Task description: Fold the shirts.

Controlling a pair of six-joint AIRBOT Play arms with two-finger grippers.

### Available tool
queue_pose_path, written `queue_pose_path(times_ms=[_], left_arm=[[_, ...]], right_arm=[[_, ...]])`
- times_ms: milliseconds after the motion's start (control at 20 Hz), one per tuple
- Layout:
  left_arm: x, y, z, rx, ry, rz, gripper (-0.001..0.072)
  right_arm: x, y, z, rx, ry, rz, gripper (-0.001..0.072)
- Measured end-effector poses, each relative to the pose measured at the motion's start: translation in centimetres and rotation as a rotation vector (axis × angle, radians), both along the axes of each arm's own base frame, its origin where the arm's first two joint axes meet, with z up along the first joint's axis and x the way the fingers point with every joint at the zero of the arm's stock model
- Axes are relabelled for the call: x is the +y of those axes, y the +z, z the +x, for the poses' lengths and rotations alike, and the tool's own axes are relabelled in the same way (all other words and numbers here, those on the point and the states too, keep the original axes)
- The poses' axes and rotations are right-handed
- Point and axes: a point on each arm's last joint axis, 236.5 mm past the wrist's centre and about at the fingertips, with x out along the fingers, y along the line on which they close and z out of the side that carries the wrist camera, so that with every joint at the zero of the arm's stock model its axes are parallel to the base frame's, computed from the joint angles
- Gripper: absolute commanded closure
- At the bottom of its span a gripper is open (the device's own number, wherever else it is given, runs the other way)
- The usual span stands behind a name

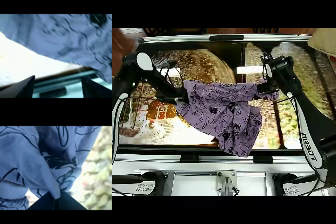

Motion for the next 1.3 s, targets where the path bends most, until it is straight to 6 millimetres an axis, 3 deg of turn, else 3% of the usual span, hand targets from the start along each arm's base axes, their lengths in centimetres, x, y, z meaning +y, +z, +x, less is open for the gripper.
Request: queue_pose_path(times_ms=[200,450,950,1000,1050,1100,1150,1200,1300], left_arm=[[-5.8,-3.7,-5.7,0.148,0.016,-0.168,-0.0006],[-11.7,-7.8,-9.9,0.244,0.12,-0.316,-0.0006],[-18.2,-12.7,-13.0,0.232,0.169,-0.348,0.0],[-18.5,-13.0,-13.1,0.231,0.171,-0.348,0.0085],[-18.8,-13.2,-13.2,0.231,0.175,-0.349,0.0223],[-19.0,-13.5,-13.0,0.223,0.181,-0.349,0.0299],[-19.1,-13.6,-12.9,0.216,0.185,-0.351,0.0445],[-19.3,-13.7,-12.8,0.212,0.189,-0.353,0.0644],[-19.6,-13.4,-12.6,0.197,0.172,-0.364,0.0644]], right_arm=[[0.0,1.0,-0.7,0.009,0.016,0.006,0.063],[0.6,1.1,-1.3,0.028,0.037,0.03,0.063],[1.7,1.0,-1.1,0.023,0.065,0.068,0.063],[1.7,1.0,-1.1,0.021,0.066,0.069,0.063],[1.7,1.0,-1.0,0.019,0.066,0.07,0.063],[1.7,1.0,-1.0,0.02,0.067,0.07,0.063],[1.7,1.0,-1.0,0.019,0.067,0.07,0.063],[1.7,1.0,-1.0,0.019,0.067,0.071,0.063],[1.7,1.0,-1.0,0.018,0.068,0.071,0.063]])
